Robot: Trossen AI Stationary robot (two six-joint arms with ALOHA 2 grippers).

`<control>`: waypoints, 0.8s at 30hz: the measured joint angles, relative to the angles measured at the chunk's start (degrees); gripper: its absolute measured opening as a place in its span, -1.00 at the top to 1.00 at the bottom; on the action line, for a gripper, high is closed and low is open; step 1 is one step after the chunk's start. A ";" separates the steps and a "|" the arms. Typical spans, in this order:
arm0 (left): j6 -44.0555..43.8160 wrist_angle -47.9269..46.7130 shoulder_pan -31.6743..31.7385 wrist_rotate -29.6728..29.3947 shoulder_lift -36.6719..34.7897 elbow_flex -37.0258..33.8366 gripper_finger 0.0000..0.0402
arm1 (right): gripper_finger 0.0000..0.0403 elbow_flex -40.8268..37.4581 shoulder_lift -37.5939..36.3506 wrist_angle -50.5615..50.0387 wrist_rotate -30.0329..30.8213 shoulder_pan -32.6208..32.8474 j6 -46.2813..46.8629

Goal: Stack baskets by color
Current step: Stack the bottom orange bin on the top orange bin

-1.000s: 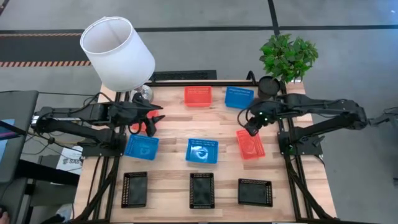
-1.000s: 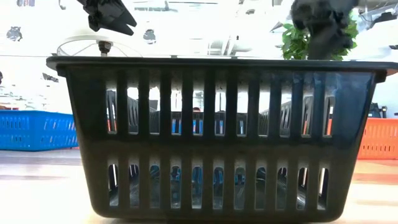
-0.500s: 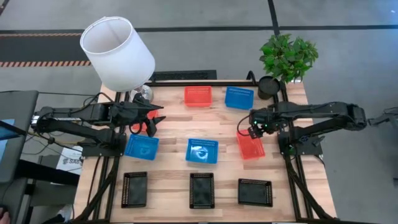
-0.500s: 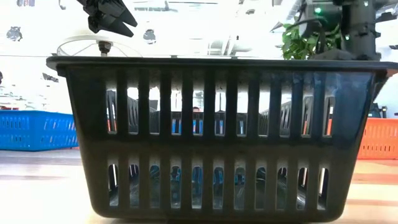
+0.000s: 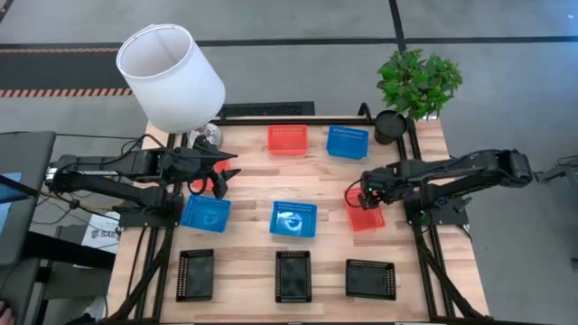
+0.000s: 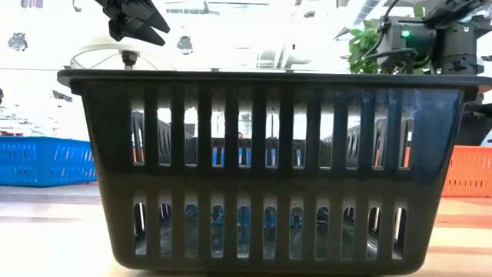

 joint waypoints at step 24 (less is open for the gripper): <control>-4.13 -5.12 0.00 1.00 0.00 -0.02 -0.17 | 0.95 8.80 -1.90 0.49 2.75 -0.17 0.32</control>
